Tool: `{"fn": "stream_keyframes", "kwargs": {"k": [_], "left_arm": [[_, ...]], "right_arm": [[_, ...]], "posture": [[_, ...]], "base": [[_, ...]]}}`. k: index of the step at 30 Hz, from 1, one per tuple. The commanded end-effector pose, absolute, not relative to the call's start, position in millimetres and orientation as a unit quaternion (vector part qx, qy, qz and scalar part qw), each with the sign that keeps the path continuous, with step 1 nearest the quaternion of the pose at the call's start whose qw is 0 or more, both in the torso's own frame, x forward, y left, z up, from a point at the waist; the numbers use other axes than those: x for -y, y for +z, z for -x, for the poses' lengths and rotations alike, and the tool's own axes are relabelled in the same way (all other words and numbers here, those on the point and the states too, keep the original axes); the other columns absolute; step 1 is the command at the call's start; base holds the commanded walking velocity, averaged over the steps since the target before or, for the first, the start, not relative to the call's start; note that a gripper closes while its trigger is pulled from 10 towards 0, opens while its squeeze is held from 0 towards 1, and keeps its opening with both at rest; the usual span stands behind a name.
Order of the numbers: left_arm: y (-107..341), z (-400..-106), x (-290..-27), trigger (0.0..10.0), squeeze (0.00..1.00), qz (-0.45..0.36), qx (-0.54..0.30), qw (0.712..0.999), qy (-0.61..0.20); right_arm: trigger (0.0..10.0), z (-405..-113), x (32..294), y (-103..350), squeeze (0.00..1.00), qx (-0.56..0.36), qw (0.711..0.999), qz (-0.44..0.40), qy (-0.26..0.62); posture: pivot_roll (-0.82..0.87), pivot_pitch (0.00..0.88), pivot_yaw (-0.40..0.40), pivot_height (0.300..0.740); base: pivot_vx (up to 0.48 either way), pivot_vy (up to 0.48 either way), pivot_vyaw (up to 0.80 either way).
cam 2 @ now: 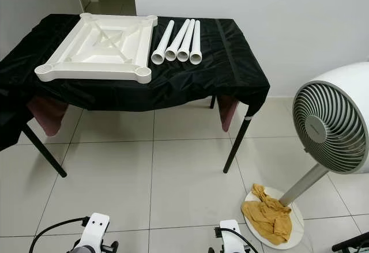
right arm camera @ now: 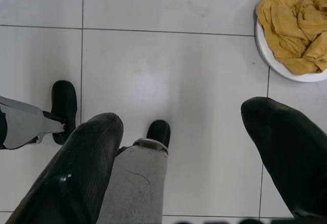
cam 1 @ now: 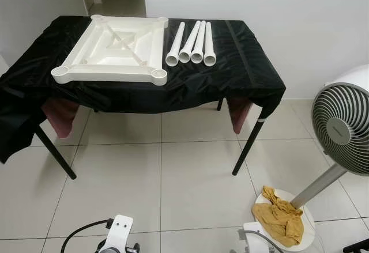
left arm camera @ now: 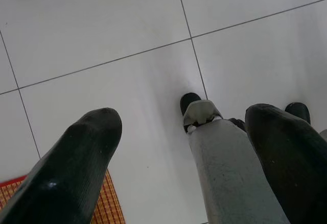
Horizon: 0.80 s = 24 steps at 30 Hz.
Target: Building children table
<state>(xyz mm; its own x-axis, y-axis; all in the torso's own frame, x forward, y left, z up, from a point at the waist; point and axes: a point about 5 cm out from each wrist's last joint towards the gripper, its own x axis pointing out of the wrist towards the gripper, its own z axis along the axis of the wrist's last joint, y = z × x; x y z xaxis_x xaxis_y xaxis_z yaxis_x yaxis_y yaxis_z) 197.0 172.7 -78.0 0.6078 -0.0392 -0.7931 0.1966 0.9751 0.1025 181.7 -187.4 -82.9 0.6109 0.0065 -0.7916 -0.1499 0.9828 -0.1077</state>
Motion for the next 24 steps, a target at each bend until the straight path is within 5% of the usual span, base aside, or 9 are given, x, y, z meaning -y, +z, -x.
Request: {"fn": "stream_keyframes", "kwargs": {"k": [1, 24], "left_arm": [[-80.7, -192.0, -172.6, 10.0, 0.0, -0.097, -0.444, 0.889, -0.065], [-79.1, -194.8, -173.7, 10.0, 0.0, -0.096, -0.438, 0.892, -0.061]], "right_arm": [[10.0, -176.6, 189.6, -85.2, 0.0, -0.447, 0.89, 0.082, 0.04], [10.0, -173.1, 191.3, -86.5, 0.0, -0.45, 0.889, 0.077, 0.033]], "posture": [[0.04, 0.0, 0.0, 0.74], [0.04, 0.0, -0.003, 0.74]], "base": [[0.0, 0.0, 0.0], [0.0, 0.0, 0.0]]}}
